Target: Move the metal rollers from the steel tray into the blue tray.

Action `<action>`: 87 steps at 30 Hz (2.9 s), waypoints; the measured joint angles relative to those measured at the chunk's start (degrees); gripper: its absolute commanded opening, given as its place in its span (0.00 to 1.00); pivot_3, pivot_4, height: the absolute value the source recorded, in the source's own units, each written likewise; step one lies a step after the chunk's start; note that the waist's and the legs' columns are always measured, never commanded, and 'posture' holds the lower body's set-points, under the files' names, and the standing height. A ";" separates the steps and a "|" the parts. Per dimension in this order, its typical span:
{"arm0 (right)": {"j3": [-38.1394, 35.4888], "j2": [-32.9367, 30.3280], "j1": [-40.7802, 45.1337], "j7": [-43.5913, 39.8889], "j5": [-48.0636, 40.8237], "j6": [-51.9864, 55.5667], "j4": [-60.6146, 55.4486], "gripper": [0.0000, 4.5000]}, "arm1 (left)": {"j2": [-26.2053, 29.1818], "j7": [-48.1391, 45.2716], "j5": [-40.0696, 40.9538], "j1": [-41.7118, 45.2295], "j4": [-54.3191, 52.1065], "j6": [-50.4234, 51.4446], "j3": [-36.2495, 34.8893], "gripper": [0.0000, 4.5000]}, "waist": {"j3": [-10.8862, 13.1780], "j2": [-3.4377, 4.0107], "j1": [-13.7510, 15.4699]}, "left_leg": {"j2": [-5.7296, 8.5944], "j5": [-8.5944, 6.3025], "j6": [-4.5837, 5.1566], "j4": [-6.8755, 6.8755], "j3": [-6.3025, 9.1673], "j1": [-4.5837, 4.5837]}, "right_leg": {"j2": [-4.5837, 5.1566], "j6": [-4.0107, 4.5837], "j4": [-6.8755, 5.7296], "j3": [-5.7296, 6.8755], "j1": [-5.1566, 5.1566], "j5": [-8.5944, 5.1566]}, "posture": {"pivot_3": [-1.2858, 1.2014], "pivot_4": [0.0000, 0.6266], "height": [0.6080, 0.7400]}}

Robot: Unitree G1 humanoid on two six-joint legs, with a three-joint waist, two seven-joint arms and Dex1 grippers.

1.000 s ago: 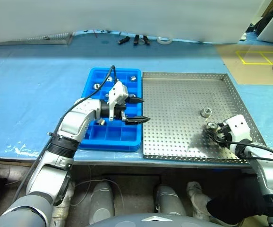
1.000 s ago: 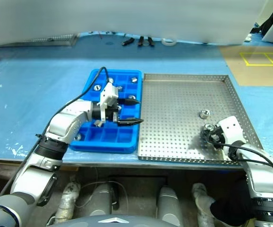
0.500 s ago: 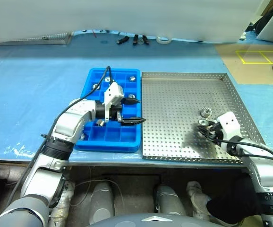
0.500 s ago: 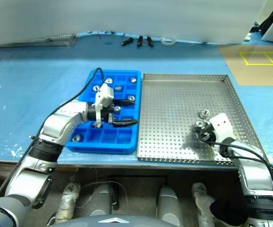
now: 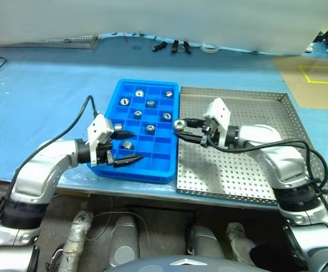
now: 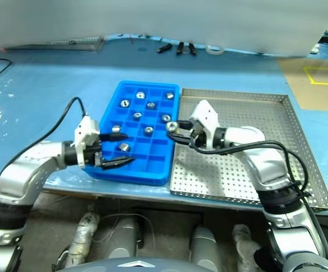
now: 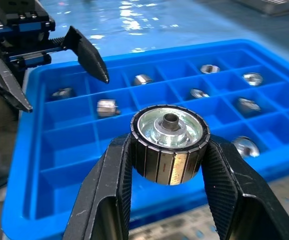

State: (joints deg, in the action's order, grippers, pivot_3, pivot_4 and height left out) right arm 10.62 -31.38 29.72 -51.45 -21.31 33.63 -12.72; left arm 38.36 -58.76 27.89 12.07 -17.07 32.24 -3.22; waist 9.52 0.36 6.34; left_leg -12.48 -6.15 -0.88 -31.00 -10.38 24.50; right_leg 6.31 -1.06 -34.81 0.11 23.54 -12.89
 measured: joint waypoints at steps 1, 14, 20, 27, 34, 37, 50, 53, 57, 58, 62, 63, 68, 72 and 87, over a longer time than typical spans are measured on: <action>1.00 0.34 0.87 -1.02 0.21 -0.67 1.09 0.36 | 0.26 0.97 0.34 -1.85 -1.68 0.58 -1.26 1.00 | 0.00 0.00 0.56 | 0.00 0.02 -0.04 0.01 0.06 0.01 | 0.00 0.00 -0.01 0.02 0.00 0.00 | 0.63 0.24 1.00; 9.98 3.76 4.92 -5.65 9.23 -6.69 13.55 0.36 | 1.18 10.54 4.88 -14.56 -15.06 4.53 -7.63 1.00 | 0.01 -0.02 4.39 | -0.10 0.13 -0.22 0.12 0.22 0.22 | -0.03 0.01 -0.04 0.01 0.20 -0.01 | 0.66 0.24 1.00; 10.46 4.22 5.18 -6.80 9.92 -3.44 14.11 0.36 | 1.19 10.83 5.24 -14.64 -14.87 4.01 -7.47 1.00 | 0.00 -0.02 4.49 | -0.12 0.15 -0.24 0.01 0.26 0.62 | -0.10 0.02 -0.13 0.04 0.58 0.01 | 0.65 0.24 1.00; 10.49 4.11 5.16 -9.54 9.56 1.78 11.72 0.36 | 1.62 8.56 4.89 -13.02 -10.79 1.60 -6.28 1.00 | -0.01 -0.03 4.57 | -0.14 0.16 -0.26 -0.06 0.27 0.58 | -0.10 0.01 -0.28 0.02 0.59 0.00 | 0.65 0.24 1.00; 11.23 4.52 5.19 -13.33 7.32 5.57 9.74 0.36 | 1.96 7.60 4.64 -12.52 -9.20 0.50 -5.72 1.00 | -0.01 -0.03 4.36 | -0.17 0.22 -0.35 -0.09 0.28 0.56 | -0.11 0.02 -0.51 0.00 0.68 0.00 | 0.63 0.24 1.00; 11.70 5.65 5.76 -13.54 7.24 5.93 10.03 0.36 | 2.01 7.53 4.63 -12.36 -8.74 0.39 -5.32 1.00 | -0.01 -0.03 4.06 | -0.17 0.24 -0.38 -0.17 0.29 0.55 | -0.11 0.02 -0.66 -0.01 0.71 0.00 | 0.63 0.24 1.00; 12.16 10.98 8.06 -11.32 9.05 1.61 17.02 0.52 | 2.16 7.55 4.63 -11.84 -8.36 0.01 -4.61 1.00 | -0.07 -0.14 3.98 | -0.19 0.30 -0.47 -0.21 0.32 0.50 | -0.12 0.07 -0.87 -0.03 0.72 0.02 | 0.63 0.24 1.00; 12.16 10.95 8.06 -11.71 9.11 1.12 17.23 0.74 | 2.15 7.56 4.64 -11.29 -8.34 0.01 -4.05 1.00 | -0.08 -0.14 3.97 | -0.19 0.30 -0.48 -0.21 0.32 0.50 | -0.12 0.07 -0.87 -0.03 0.72 0.02 | 0.62 0.24 1.00; 12.17 10.88 8.20 -10.05 10.72 -0.59 17.79 0.80 | 2.04 7.60 4.62 -9.79 -7.90 0.00 -3.39 1.00 | -0.08 -0.15 3.93 | -0.19 0.31 -0.49 -0.25 0.32 0.49 | -0.12 0.08 -0.92 -0.03 0.72 0.03 | 0.61 0.24 1.00; 12.17 10.70 8.36 -9.16 11.69 -1.41 17.97 0.80 | 1.88 7.68 4.60 -9.15 -7.71 0.01 -3.03 1.00 | -0.08 -0.15 3.95 | -0.19 0.31 -0.49 -0.26 0.32 0.49 | -0.12 0.09 -0.93 -0.03 0.71 0.03 | 0.60 0.24 1.00; 10.43 8.15 9.09 -6.26 13.40 -1.98 17.85 0.80 | -0.85 8.77 4.10 -3.84 -5.41 0.04 -0.28 1.00 | -0.08 -0.15 4.03 | -0.16 0.35 -0.55 -0.32 0.32 0.51 | -0.10 0.10 -0.96 -0.02 0.64 0.07 | 0.58 0.24 1.00; 9.20 7.45 9.10 -5.57 13.29 -1.33 17.32 0.80 | -1.82 9.16 3.81 -2.34 -4.68 0.04 0.59 1.00 | -0.08 -0.15 3.98 | -0.15 0.36 -0.56 -0.34 0.32 0.52 | -0.10 0.11 -0.96 -0.03 0.64 0.10 | 0.57 0.24 1.00; -1.61 2.72 8.69 -0.46 10.84 3.69 11.23 0.80 | -7.63 9.26 1.37 5.28 1.16 -1.06 7.15 1.00 | -0.10 -0.17 3.21 | -0.18 0.51 -0.76 -0.43 0.32 0.52 | -0.14 0.12 -0.96 -0.08 0.66 0.15 | 0.54 0.24 1.00; -11.71 -0.63 7.84 6.52 9.74 9.27 8.16 0.80 | -12.54 8.14 -1.75 12.75 8.91 -4.06 11.55 1.00 | -0.11 -0.19 2.16 | -0.16 0.51 -0.76 -0.49 0.30 0.54 | -0.16 0.12 -0.93 -0.11 0.66 0.15 | 0.50 0.24 1.00; -22.78 1.98 -13.20 28.18 12.46 14.82 -4.20 1.00 | -18.56 1.46 -5.51 20.09 19.87 -9.82 15.21 1.00 | -0.12 -0.17 -1.15 | -0.21 0.35 -0.49 -0.52 0.19 0.45 | -0.13 0.14 -0.86 -0.13 0.62 0.14 | 0.47 0.24 1.00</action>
State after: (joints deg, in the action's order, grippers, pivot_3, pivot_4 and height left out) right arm -12.17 -29.41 16.52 -23.26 -8.85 48.44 -16.92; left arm 19.80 -57.30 22.38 32.16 2.80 22.43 11.99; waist 9.40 0.19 5.19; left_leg -12.68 -5.80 -1.36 -31.52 -10.19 24.95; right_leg 6.18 -0.92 -35.67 -0.02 24.16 -12.75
